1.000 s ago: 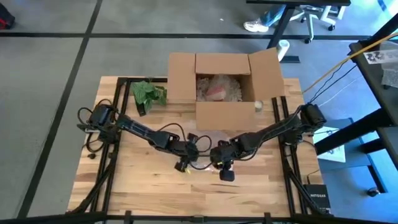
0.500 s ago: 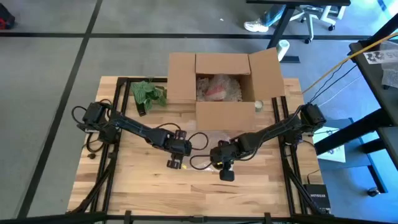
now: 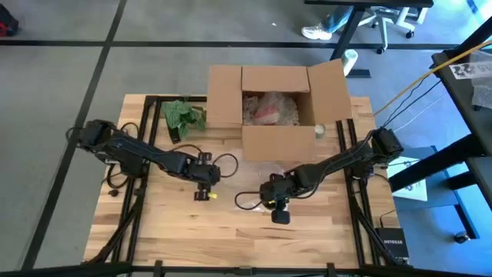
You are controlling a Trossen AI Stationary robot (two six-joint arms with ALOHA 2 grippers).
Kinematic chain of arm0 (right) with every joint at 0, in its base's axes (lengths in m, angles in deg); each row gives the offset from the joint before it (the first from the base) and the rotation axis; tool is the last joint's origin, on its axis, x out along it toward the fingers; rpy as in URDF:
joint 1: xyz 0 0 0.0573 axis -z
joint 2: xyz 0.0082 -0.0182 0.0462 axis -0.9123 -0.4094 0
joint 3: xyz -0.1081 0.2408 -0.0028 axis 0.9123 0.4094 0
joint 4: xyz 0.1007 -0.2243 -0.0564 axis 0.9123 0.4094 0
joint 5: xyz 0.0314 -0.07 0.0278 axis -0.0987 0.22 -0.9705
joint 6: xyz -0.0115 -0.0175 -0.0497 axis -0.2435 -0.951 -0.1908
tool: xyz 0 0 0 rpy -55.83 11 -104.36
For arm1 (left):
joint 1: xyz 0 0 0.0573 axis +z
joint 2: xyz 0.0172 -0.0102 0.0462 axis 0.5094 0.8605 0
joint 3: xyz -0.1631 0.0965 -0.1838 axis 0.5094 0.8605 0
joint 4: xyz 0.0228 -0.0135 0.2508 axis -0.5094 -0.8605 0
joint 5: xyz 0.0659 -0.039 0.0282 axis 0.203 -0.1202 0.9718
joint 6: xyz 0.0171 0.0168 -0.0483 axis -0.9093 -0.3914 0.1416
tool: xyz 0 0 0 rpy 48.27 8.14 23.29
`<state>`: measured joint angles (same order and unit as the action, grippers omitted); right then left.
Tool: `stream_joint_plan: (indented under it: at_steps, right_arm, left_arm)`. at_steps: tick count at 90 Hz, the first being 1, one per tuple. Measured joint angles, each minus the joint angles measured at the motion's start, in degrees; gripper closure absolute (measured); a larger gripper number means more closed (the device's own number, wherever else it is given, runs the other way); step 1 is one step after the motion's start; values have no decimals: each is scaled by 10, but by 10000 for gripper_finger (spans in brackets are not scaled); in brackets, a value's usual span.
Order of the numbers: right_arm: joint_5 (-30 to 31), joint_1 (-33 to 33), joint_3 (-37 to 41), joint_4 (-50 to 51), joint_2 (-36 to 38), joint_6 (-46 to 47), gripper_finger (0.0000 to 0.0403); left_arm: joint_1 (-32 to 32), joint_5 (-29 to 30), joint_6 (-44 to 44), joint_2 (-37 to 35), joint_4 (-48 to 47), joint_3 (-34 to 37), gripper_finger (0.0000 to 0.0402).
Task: Wrap mug
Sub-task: Wrap the yellow mug with the bubble wrap
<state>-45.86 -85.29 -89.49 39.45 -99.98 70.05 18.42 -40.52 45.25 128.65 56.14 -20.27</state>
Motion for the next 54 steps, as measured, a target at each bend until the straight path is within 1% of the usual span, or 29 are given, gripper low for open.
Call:
stream_joint_plan:
  at_steps: [14, 18, 34, 54]
  right_arm:
    - [0, 0, 0, -1, 0, 0, 403]
    - [0, 0, 0, -1, 0, 0, 403]
    - [0, 0, 0, -1, 0, -1, 403]
    - [0, 0, 0, -2, 0, -2, 403]
  left_arm:
    - [7, -75, 36, 1, 66, 47, 301]
    - [12, -88, 46, 2, 74, 59, 301]
    - [26, -94, 66, 3, 89, 87, 301]
    - [32, -94, 40, 2, 115, 105, 304]
